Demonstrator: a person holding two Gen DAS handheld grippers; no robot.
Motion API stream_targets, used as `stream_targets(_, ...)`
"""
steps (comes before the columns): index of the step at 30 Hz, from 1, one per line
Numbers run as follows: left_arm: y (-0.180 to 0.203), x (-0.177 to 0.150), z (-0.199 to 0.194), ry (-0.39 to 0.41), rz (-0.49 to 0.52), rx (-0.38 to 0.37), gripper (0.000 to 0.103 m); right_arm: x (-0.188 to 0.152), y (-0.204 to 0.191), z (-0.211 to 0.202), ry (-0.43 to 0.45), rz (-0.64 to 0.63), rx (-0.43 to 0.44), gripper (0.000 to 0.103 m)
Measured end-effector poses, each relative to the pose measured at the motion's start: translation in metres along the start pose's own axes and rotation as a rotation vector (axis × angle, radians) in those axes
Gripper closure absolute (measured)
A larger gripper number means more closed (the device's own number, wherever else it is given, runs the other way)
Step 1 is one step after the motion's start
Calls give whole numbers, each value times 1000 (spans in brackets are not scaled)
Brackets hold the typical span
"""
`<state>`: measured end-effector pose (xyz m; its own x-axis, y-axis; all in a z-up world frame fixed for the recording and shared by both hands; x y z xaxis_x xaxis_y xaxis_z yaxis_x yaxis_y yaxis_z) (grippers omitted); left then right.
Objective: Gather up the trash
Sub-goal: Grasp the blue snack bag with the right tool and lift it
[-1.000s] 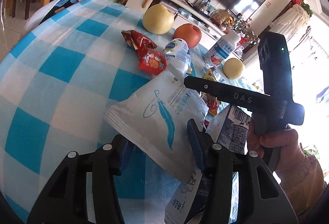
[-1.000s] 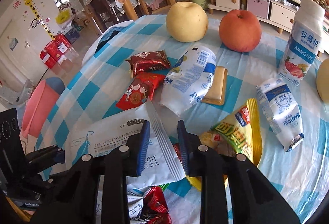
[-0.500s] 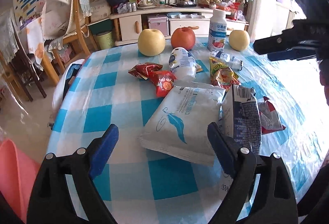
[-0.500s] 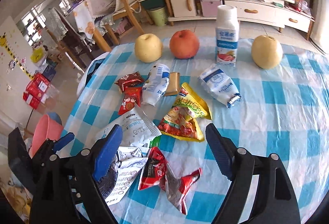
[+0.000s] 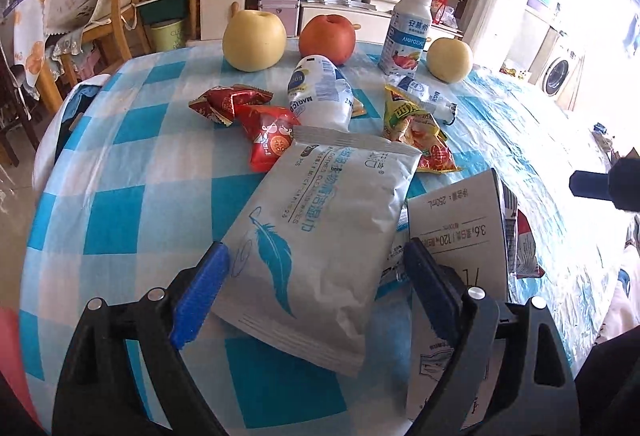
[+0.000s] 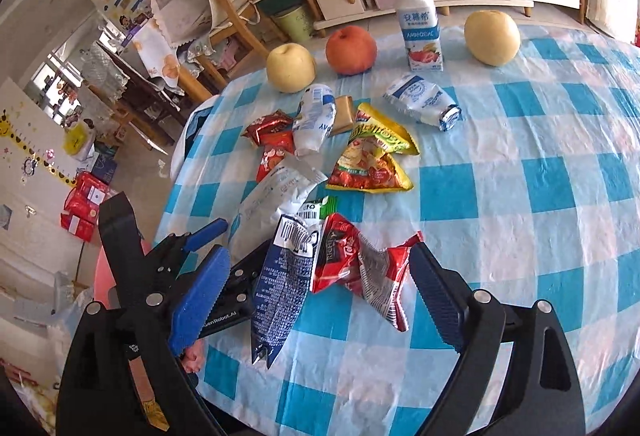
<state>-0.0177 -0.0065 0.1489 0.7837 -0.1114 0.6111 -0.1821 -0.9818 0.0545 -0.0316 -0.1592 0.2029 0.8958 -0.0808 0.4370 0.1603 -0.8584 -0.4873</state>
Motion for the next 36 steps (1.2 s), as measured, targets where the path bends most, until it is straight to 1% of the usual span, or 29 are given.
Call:
stream_targets(3,-3,2,2,-2,-31,-1,15,-8,-10,10,-36,-24,19,13)
stream_targets(6,-8,4,5,-1,-67,-2,17,-17,-15,21,-72,-29,32,13)
stream_targets(9,-8,5,5,3,-65,2,17,-25,-18,29,-90,-23,44,14)
stream_targets(13,-14,6,6,-8,-72,22,14,-25,-19,30,-79,-10,68,23)
stream_targets(15,-15,7,6,-16,-64,31,12,-25,-21,28,-66,-24,64,31)
stream_targets(19,-22,12,-1,18,-62,54,11,-24,-27,26,-51,-78,37,32)
stream_targets(21,-27,13,0,28,-64,67,8,-25,-25,28,-57,-77,21,32)
stream_targets(23,-30,14,5,17,-72,62,7,-27,-24,33,-79,-74,17,32)
stream_targets(25,-30,13,11,-3,-92,27,6,-30,-23,36,-92,-75,8,32)
stream_targets(27,-27,13,15,-7,-90,12,5,-33,-23,40,-106,-82,3,32)
stream_targets(29,-22,13,18,-12,-57,15,4,-37,-26,43,-117,-92,5,32)
stream_targets(30,-19,12,19,-19,-44,21,4,-38,-26,45,-123,-101,-11,32)
stream_targets(34,-16,8,23,-46,-31,23,4,-42,-23,52,-151,-114,-44,30)
stream_targets(36,-13,7,22,-51,-22,19,4,-42,-18,52,-155,-117,-76,30)
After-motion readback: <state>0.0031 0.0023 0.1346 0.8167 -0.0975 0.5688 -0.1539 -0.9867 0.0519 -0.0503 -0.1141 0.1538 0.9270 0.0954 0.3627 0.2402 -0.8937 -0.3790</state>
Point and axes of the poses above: each gripper's, at about its wrist camera, not at the fingertips, and z roughly the way its jaws point, y to its right, x to its top, the point moved 5 cm from there along z, roughly the way its jaws point, and after that the axes turned 5 degrees about x, right-handed, at the moved point
